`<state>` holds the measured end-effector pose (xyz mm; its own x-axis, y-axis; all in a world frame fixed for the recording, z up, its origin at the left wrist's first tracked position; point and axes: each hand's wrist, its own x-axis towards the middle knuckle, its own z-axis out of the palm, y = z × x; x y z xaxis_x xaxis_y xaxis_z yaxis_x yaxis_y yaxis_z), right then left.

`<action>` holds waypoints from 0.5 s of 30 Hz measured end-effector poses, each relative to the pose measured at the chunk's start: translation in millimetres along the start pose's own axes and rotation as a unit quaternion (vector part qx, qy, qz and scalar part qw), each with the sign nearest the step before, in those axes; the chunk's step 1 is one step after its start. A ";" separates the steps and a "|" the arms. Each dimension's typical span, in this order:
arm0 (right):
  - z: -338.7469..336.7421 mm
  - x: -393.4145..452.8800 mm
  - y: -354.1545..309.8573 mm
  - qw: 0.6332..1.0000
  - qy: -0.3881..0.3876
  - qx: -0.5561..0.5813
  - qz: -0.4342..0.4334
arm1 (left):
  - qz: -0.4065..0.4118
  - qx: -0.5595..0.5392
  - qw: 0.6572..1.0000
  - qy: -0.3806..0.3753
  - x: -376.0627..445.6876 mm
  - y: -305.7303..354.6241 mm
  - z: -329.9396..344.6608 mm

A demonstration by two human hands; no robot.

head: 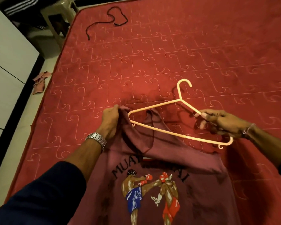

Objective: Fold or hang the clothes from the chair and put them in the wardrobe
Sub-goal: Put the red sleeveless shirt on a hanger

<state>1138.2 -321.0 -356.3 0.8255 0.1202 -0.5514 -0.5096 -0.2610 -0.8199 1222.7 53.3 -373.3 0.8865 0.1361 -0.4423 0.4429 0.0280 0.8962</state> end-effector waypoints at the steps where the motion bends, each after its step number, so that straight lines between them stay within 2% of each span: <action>1: 0.7 -0.5 -0.9 1.000 -0.005 0.000 0.003 | -0.023 -0.034 0.999 0.009 0.9 2.1 -0.5; 3: 1.5 -0.9 -1.8 1.000 -0.010 0.005 0.006 | -0.056 -0.056 0.997 0.028 1.0 6.8 -2.8; 5: 2.2 -1.2 -2.3 1.000 -0.014 0.000 0.005 | -0.055 -0.024 0.998 -0.005 -1.3 7.0 -6.3; 10: 5.8 -3.0 -4.9 1.000 -0.024 -0.006 0.005 | -0.060 -0.024 0.996 -0.066 -8.9 8.8 -15.7; 15: 10.5 -7.9 -10.1 0.998 -0.051 -0.009 -0.019 | -0.120 0.031 0.991 -0.049 -12.1 10.7 -28.1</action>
<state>1134.2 -309.3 -345.3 0.8145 0.2263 -0.5342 -0.4736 -0.2724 -0.8375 1212.9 79.8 -357.3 0.7615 0.0357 -0.6472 0.6479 -0.0125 0.7616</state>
